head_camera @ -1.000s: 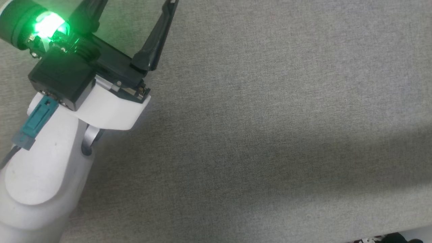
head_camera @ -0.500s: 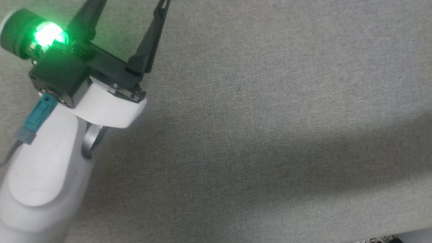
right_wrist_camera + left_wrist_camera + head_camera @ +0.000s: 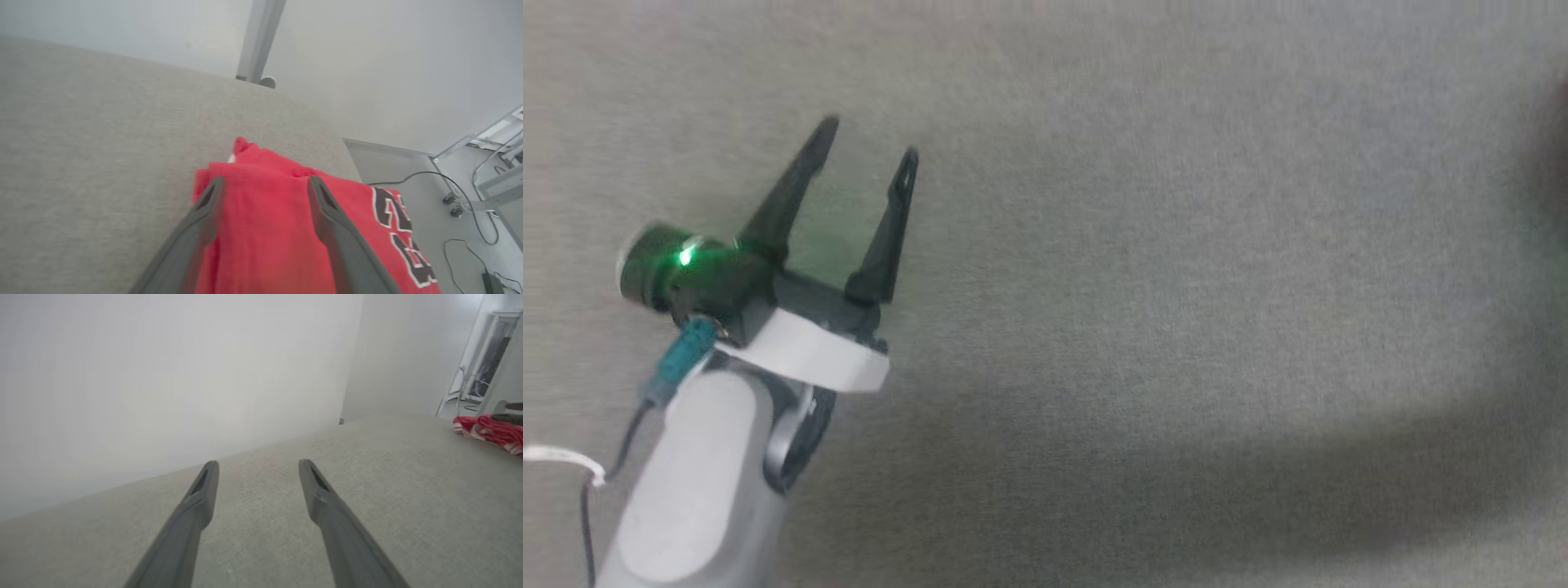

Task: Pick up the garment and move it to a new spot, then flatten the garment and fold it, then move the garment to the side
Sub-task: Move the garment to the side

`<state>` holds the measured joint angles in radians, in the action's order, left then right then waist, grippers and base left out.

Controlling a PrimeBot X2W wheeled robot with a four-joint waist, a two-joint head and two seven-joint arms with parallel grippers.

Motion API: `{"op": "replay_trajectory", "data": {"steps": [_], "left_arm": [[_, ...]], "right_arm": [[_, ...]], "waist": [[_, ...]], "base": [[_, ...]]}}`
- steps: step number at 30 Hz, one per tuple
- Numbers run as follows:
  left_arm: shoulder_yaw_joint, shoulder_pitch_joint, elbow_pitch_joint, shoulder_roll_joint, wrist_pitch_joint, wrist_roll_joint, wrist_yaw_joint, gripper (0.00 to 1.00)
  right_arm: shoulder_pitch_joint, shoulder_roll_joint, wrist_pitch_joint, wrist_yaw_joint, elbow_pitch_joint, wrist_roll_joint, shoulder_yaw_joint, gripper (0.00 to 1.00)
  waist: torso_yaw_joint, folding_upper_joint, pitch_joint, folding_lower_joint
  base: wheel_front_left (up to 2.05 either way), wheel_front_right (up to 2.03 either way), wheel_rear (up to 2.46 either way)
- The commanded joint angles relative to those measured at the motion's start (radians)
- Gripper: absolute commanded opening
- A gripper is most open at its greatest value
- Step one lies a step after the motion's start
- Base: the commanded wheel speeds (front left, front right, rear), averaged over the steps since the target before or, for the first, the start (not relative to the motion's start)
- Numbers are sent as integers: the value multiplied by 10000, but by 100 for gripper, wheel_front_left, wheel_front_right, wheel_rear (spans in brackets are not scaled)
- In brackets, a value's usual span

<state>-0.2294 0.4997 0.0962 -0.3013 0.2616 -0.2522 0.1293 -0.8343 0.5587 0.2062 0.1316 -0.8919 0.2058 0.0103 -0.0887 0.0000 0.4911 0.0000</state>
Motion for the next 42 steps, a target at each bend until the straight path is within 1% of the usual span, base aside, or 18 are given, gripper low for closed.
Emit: {"op": "replay_trajectory", "data": {"steps": [1,2,8,10,14,16,18,23,29,37,42], "left_arm": [[132,-451,180,169,43,-100,16,100],[297,-908,357,349,43,-130,16,100],[860,-2350,772,899,43,-151,16,100],[1000,-2805,895,1058,43,-130,16,100],[1220,-3624,1116,1222,43,-77,16,100],[1287,-3851,1148,1233,43,-58,16,100],[1411,-4230,1185,1239,43,-19,16,100],[1692,-5064,1096,1247,43,76,16,100],[1963,-5658,897,1238,43,-32,16,100],[2272,-6279,461,1240,43,-20,16,100],[2335,-6595,154,1220,43,21,16,100]], "right_arm": [[523,-169,149,-21,204,251,-301,100],[1020,-311,257,-21,379,433,-544,100],[2422,-874,454,-21,1041,992,-1249,100],[2940,-932,512,-21,1245,1219,-1310,100],[4069,-1106,582,-21,1783,1355,-1441,100],[4355,-1174,589,-21,1993,1353,-1466,100],[4911,-1381,594,-21,2380,1430,-1364,100],[6102,-1827,592,-21,3206,1064,-1131,100],[6923,-2317,593,-21,4136,815,-735,100],[8079,-2887,585,-21,5550,683,408,100],[8757,-3144,399,-21,6444,392,877,100]], "waist": [[603,0,-1013,0],[837,0,-1440,0],[1548,0,-2674,0],[1795,0,-3062,0],[2273,0,-3904,0],[2353,0,-4076,0],[2484,0,-4431,0],[2629,0,-5034,0],[2628,0,-5382,0],[2586,0,-5695,0],[2601,0,-5793,0]], "base": [[0,0,0],[0,0,0],[0,0,0],[0,0,0],[0,0,0],[0,0,0],[0,0,0],[0,0,0],[0,0,0],[0,0,0],[0,0,0]]}}
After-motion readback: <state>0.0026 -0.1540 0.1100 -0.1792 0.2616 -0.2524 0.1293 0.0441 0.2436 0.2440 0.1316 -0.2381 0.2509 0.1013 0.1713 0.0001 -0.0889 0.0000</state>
